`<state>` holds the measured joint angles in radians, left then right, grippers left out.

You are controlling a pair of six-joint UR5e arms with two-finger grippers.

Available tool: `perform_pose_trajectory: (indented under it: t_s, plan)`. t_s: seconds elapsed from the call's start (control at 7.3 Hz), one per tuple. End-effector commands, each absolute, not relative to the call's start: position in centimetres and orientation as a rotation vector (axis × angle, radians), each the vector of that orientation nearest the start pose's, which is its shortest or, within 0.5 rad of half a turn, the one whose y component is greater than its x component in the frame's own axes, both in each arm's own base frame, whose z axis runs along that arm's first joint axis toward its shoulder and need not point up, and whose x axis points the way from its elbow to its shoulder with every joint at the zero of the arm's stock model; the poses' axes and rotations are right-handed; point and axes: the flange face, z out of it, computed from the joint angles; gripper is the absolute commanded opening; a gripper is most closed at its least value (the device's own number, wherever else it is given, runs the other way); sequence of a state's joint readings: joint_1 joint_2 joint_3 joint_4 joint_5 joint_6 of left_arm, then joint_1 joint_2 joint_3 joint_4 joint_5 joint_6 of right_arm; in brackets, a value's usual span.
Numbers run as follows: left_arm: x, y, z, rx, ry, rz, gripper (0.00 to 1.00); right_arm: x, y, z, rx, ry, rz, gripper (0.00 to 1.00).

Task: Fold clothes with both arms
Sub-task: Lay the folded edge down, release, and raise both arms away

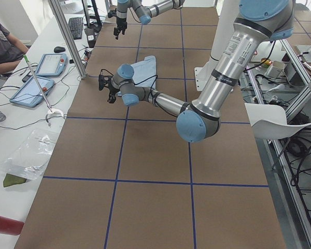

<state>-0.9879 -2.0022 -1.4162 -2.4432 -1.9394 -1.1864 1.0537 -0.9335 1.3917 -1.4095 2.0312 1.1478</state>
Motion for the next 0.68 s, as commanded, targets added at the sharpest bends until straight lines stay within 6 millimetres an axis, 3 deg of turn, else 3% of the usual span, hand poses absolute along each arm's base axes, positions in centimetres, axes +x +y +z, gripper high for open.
perform_pose_trajectory:
  t_s: [0.0, 0.14, 0.27, 0.41, 0.55]
  plan:
    - [17.7, -59.5, 45.1, 0.574, 0.982, -0.075, 1.00, -14.2, -66.3, 41.3, 0.112, -0.736, 0.271, 1.00]
    - [11.6, -58.4, 48.2, 0.612, 0.932, 0.027, 1.00, -7.8, -65.1, 45.3, 0.133, -0.720, 0.190, 1.00]
    - [5.8, -57.6, 49.9, 0.631, 0.883, 0.085, 1.00, -2.4, -63.1, 50.0, 0.157, -0.683, 0.109, 1.00]
    - [2.0, -56.0, 50.5, 0.641, 0.816, 0.132, 1.00, 1.9, -60.6, 53.9, 0.154, -0.700, 0.048, 1.00]
    - [-1.1, -54.6, 50.1, 0.614, 0.748, 0.171, 1.00, 5.2, -58.0, 56.5, 0.143, -0.761, 0.050, 1.00]
